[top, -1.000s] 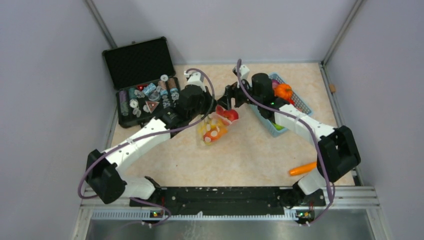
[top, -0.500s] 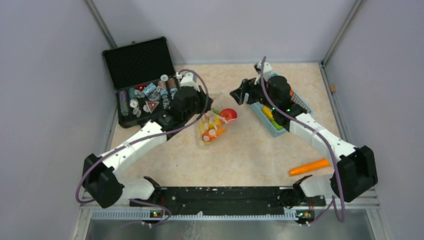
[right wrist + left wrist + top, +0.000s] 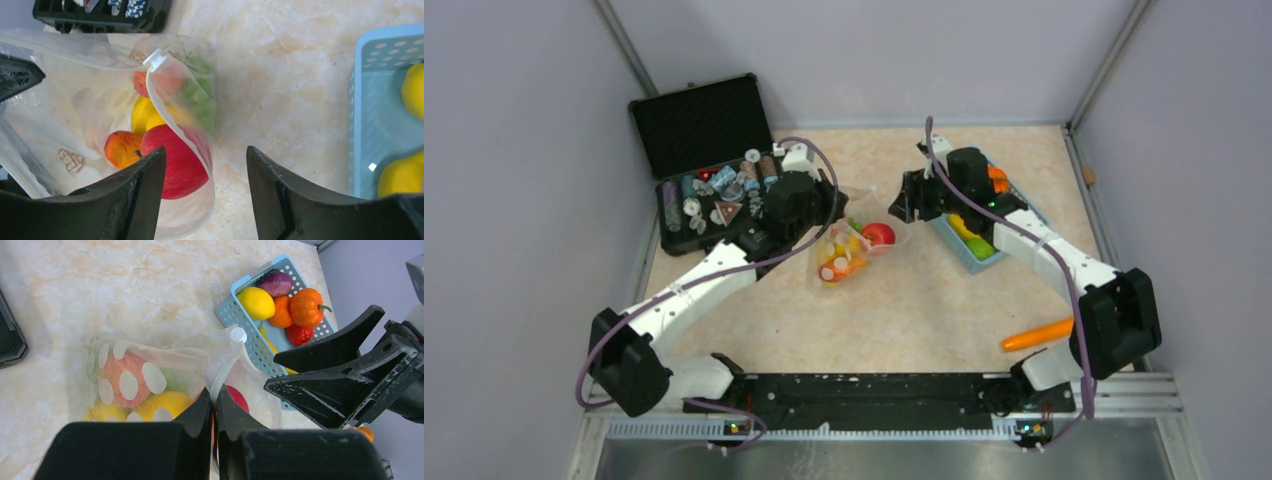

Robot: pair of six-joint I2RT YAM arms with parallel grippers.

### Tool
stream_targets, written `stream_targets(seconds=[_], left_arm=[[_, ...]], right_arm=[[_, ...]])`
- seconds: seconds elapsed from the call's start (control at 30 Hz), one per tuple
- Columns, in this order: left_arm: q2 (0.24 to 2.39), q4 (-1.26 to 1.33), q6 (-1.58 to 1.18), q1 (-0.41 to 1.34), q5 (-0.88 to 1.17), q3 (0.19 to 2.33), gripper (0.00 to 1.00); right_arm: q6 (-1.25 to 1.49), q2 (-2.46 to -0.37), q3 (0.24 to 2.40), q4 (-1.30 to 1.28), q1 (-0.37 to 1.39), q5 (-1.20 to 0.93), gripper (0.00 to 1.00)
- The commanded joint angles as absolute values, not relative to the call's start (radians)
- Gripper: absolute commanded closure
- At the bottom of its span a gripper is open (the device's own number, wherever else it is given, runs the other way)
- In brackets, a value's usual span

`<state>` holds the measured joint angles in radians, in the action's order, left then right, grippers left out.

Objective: Place the food in the zip-top bag and seal the zipper
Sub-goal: Adjust the zipper food storage bag at the center of the board.

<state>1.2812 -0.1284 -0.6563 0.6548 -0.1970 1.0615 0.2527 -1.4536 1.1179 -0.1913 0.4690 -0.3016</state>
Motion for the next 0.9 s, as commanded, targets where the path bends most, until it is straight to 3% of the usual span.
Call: stream_targets(seconds=[0.0,0.17,0.27,0.33,0.7,0.87], left_arm=[[1.259,-0.061,-0.655,0.647,-0.184,1.060,0.96],[1.255,-0.063,-0.654,0.644,-0.186,1.060,0.96],[1.251,-0.064,-0.652,0.645,-0.187,1.057,0.95],[1.246,-0.069,-0.647,0.644,-0.199,1.052,0.96],[1.101,-0.162,-0.607,0.569,-0.333,1.014,0.93],[1.111,-0.140,-0.581,0.548,-0.068,1.052,0.96]], right_arm=[[0.195,-1.470,1.147,-0.245,0.473,-0.351,0.45],[0.187,-1.518,1.167,-0.267,0.472,-0.299,0.62],[0.186,-1.528,1.174,-0.250,0.473,-0.323,0.80],[0.175,-1.523,1.180,-0.228,0.473,-0.363,1.00],[0.332,-1.382,1.223,0.066,0.502,-0.529,1.00],[0.296,-1.518,1.350,-0.124,0.543,-0.393,1.00]])
